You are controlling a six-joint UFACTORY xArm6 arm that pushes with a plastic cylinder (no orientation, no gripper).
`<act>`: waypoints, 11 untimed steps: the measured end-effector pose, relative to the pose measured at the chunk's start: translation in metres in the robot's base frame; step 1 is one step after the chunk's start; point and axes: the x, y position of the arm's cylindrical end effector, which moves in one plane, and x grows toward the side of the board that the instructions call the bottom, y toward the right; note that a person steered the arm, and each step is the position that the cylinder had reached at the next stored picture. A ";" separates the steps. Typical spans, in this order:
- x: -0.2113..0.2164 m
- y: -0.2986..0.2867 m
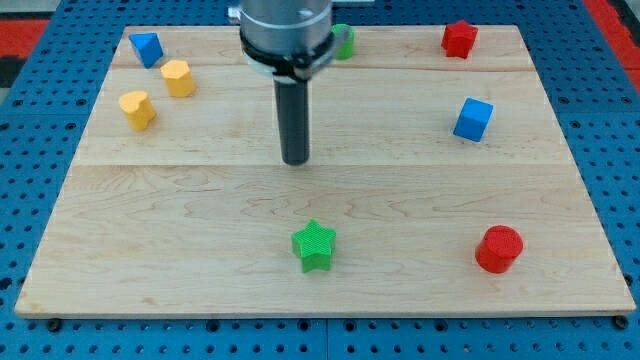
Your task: Nudge the yellow heart towards the bottom
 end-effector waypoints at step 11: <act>-0.074 -0.197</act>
